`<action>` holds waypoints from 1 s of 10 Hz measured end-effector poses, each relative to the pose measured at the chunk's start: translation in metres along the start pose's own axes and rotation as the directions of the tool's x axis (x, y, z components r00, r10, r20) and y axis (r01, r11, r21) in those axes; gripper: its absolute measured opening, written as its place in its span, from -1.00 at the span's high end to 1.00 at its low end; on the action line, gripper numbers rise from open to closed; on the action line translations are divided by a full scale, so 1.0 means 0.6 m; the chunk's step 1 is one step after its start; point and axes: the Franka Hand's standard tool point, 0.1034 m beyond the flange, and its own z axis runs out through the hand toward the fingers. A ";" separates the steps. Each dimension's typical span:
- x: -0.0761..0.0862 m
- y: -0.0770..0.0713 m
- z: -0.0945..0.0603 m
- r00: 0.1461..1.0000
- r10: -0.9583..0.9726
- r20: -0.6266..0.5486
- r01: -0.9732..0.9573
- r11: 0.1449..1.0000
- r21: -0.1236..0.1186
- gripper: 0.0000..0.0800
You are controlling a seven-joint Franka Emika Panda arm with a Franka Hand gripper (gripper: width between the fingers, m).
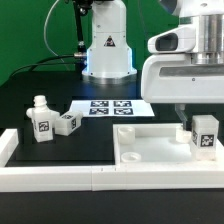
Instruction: Assemble one leg
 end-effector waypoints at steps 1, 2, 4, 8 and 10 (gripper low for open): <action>0.001 0.006 0.001 0.999 0.047 0.002 -0.047 0.999 -0.005 0.10; 0.001 0.008 0.001 0.993 0.116 0.001 -0.116 0.993 -0.008 0.28; 0.003 0.029 -0.001 0.937 0.347 -0.025 -0.348 0.936 -0.054 0.28; 0.012 0.077 -0.004 0.830 0.553 -0.072 -0.557 0.826 -0.082 0.26; 0.012 0.079 -0.004 0.838 0.540 -0.071 -0.545 0.834 -0.085 0.26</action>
Offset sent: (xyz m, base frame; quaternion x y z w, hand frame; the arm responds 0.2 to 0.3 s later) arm -0.0062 -0.0058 0.0047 -0.0408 0.0016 0.4003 0.9155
